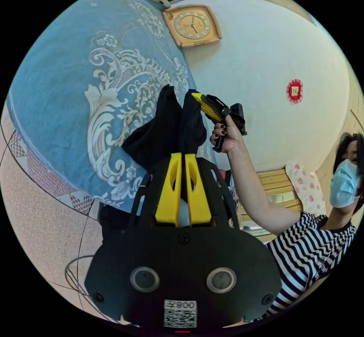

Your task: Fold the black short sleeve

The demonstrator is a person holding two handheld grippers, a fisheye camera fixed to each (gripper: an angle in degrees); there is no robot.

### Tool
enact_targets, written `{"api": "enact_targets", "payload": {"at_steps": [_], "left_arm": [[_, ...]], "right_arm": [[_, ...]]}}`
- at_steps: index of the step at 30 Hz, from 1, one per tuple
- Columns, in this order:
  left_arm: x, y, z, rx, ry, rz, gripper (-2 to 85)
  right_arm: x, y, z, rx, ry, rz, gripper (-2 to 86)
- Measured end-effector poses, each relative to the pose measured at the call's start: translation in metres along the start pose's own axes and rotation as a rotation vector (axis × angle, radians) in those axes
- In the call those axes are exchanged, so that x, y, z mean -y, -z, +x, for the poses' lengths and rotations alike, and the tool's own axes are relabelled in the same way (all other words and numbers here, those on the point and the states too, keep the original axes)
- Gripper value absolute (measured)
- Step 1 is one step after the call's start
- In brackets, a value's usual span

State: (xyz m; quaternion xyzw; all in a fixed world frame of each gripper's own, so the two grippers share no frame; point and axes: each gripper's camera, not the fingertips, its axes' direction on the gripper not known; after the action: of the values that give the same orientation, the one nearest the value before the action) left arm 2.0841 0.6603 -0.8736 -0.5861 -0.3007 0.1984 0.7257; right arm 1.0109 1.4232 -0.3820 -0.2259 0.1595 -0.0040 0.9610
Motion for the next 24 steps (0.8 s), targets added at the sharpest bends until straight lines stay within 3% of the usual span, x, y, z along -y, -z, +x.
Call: {"api": "enact_targets", "payload": {"at_steps": [5,15,19,24], "left_arm": [[0.011,0.035,-0.054,-0.041,0.082,0.000,1.6],[0.013,0.098,-0.113,-0.092,0.169,0.043,0.7],[0.019,0.123,-0.101,-0.034,0.053,0.035,0.2],[0.039,0.125,-0.087,0.035,-0.088,-0.013,0.1]], "right_arm": [[0.025,-0.045,-0.017,-0.033,-0.022,-0.070,3.6],[0.013,-0.046,-0.060,0.197,0.082,0.031,5.2],[-0.035,-0.046,-0.081,0.191,0.149,0.012,2.4],[-0.083,-0.108,-0.102,0.090,0.159,-0.195,0.7]]}}
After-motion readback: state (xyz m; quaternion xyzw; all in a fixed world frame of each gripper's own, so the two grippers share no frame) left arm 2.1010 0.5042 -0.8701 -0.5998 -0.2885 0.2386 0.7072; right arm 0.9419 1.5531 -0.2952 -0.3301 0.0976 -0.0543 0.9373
